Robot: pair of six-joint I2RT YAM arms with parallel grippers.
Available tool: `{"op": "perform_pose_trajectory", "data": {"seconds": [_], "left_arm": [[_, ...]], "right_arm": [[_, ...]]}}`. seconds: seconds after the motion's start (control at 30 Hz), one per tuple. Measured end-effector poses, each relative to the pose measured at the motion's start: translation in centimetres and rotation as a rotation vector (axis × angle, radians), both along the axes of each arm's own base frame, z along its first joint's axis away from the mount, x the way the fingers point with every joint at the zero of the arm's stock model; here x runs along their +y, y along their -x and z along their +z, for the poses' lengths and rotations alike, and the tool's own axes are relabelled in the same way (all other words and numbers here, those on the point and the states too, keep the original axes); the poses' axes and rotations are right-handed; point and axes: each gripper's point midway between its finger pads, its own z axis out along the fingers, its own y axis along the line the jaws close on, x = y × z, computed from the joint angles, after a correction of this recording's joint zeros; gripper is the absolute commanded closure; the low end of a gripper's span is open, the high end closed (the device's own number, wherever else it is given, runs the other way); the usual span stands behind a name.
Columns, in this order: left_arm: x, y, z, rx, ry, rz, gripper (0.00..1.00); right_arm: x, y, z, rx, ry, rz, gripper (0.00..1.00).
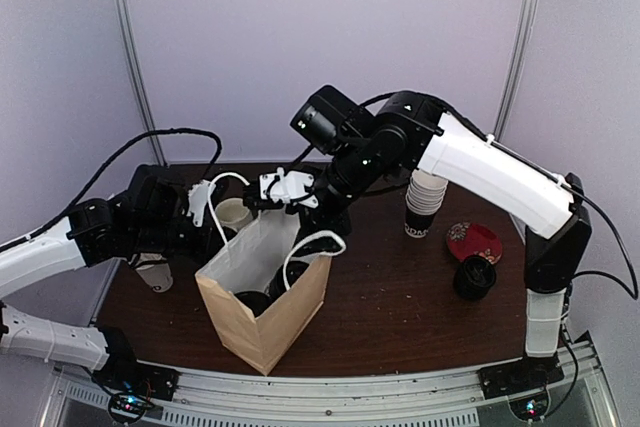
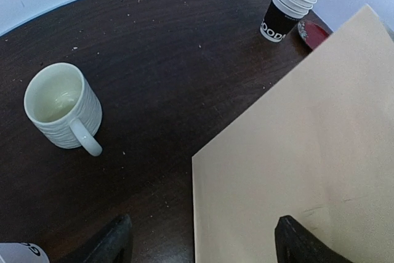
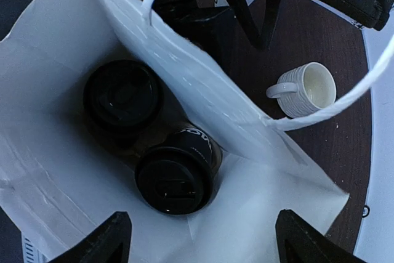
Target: Pack the takeout coffee
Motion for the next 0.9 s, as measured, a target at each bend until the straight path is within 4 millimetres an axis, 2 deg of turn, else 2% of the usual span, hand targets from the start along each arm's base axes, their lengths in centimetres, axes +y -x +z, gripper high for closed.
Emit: {"op": "perform_pose_trajectory", "data": {"seconds": [0.13, 0.27, 0.33, 0.5, 0.6, 0.73, 0.9], "left_arm": [[0.9, 0.1, 1.4, -0.040, 0.022, 0.025, 0.16], [1.8, 0.0, 3.5, -0.079, -0.003, 0.043, 0.16], [1.7, -0.3, 5.6, -0.103, -0.006, 0.037, 0.16], [1.3, -0.2, 12.6, -0.189, 0.069, 0.010, 0.14], [1.4, 0.3, 14.9, -0.214, 0.110, -0.005, 0.13], [1.4, 0.5, 15.1, -0.206, 0.101, -0.009, 0.12], [0.2, -0.7, 13.9, -0.173, 0.042, -0.019, 0.12]], "right_arm": [[0.2, 0.5, -0.9, 0.043, 0.023, 0.009, 0.19], [-0.1, 1.2, -0.8, 0.075, 0.024, 0.020, 0.19], [-0.3, 1.4, -0.5, 0.082, 0.017, 0.020, 0.18], [-0.9, 1.8, 1.4, 0.070, -0.020, 0.022, 0.18], [-1.2, 2.0, 2.5, 0.059, -0.044, 0.022, 0.17], [-1.4, 2.0, 3.2, 0.051, -0.059, 0.021, 0.16], [-1.6, 1.7, 3.5, 0.034, -0.059, 0.009, 0.14]]}}
